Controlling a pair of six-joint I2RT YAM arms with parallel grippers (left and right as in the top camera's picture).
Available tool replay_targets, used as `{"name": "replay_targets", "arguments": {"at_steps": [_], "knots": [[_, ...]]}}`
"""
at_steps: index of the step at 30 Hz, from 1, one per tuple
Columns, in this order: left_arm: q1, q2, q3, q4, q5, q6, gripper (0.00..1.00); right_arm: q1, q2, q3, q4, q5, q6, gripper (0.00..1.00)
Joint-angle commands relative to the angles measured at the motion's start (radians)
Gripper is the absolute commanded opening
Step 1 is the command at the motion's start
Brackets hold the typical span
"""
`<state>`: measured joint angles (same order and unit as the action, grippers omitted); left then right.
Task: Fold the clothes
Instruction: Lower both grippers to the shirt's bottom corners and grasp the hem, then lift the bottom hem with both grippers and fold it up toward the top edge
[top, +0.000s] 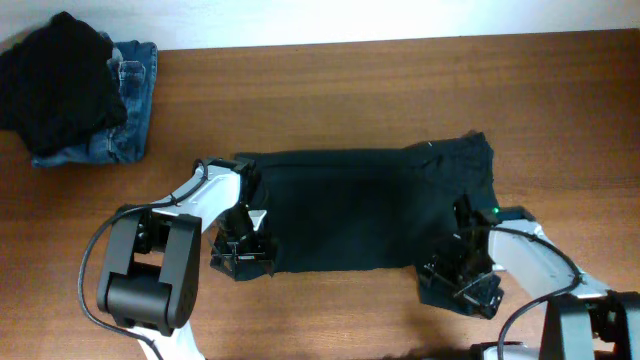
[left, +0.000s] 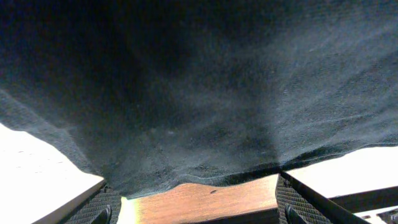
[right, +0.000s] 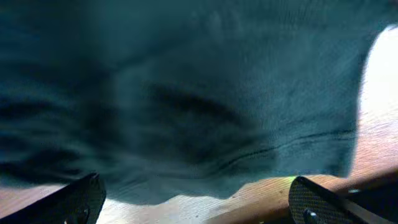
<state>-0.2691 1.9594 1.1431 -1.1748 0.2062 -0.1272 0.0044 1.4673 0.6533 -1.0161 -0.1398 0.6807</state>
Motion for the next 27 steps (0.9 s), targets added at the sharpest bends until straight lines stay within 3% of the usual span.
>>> {"name": "replay_targets", "arguments": {"at_steps": [1,16,27], "knots": [[-0.003,0.004,-0.017,0.034,0.008,0.008,0.79,-0.048,-0.015,-0.009,0.006,-0.034,0.007,0.99],[-0.003,0.004,-0.017,0.034,0.008,0.008,0.80,-0.138,-0.014,-0.024,-0.039,-0.037,0.031,0.99],[-0.003,0.004,-0.017,0.041,0.008,0.008,0.80,-0.196,-0.014,-0.089,0.023,-0.076,0.031,0.99]]}}
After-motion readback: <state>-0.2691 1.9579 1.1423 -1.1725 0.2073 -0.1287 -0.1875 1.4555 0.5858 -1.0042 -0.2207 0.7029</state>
